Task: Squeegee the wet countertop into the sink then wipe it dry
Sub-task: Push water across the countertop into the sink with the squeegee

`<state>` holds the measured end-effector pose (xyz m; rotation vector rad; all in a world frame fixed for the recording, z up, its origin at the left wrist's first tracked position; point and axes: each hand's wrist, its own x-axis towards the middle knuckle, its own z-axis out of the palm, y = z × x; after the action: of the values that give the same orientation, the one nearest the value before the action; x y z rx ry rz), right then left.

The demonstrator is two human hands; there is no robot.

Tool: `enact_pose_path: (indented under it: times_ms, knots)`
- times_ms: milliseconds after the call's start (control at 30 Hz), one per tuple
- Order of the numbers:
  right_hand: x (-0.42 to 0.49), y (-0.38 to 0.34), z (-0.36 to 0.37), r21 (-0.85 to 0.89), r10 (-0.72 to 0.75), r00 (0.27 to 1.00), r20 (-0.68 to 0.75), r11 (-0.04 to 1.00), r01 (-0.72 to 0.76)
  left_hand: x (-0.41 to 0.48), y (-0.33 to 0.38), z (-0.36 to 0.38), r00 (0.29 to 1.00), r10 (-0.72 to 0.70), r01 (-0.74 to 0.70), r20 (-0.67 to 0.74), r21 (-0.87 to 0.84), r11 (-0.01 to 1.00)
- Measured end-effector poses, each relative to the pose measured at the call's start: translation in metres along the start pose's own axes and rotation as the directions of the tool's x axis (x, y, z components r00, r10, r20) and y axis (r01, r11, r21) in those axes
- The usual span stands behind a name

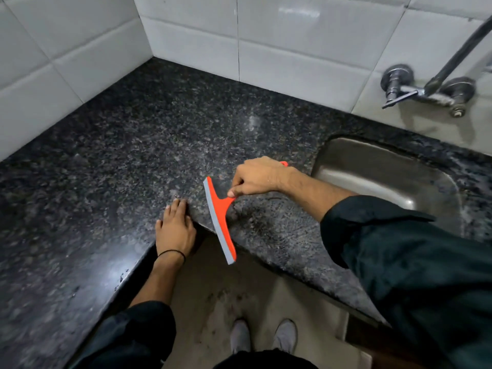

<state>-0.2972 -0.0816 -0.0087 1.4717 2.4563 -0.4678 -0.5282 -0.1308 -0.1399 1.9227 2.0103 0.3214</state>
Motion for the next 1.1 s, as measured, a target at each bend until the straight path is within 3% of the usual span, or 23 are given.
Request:
enact_pose_path:
  times_ms: [200,367,467,600,667,800,900,1033,1100]
  knots:
    - [0.005,0.005,0.018,-0.017,0.15,0.982,0.113,0.989,-0.149,-0.008,-0.005,0.003,1.0,0.0,0.0,0.011,0.0,1.0]
    - [-0.055,0.065,0.022,-0.035,0.287,0.912,0.293,0.956,-0.29,-0.008,0.011,-0.001,0.998,-0.04,0.041,0.056,-0.009,0.999]
    - [-0.113,0.105,0.017,-0.078,0.421,0.822,0.383,0.902,-0.425,-0.013,0.038,0.003,0.996,0.071,-0.069,0.055,-0.026,0.997]
    - [-0.176,0.128,0.003,-0.415,0.691,0.63,0.355,0.72,-0.556,-0.03,0.094,0.018,0.942,0.309,-0.295,0.132,-0.111,0.949]
    - [-0.201,0.133,0.003,-0.449,0.764,0.561,0.32,0.643,-0.62,-0.038,0.118,0.026,0.894,0.419,-0.397,0.157,-0.154,0.905]
    - [-0.242,0.138,0.013,-0.249,0.823,0.553,0.129,0.567,-0.786,-0.048,0.148,0.039,0.817,0.542,-0.509,0.194,-0.198,0.838]
    - [-0.258,0.143,0.024,-0.012,0.87,0.492,0.036,0.492,-0.87,-0.047,0.159,0.044,0.787,0.585,-0.551,0.198,-0.202,0.81]
    - [-0.282,0.154,0.048,0.379,0.925,0.379,0.013,0.346,-0.858,-0.045,0.182,0.05,0.773,0.606,-0.565,0.187,-0.23,0.792]
    - [-0.291,0.154,0.063,0.557,0.927,0.369,0.065,0.273,-0.784,-0.042,0.194,0.053,0.778,0.6,-0.551,0.188,-0.255,0.795]
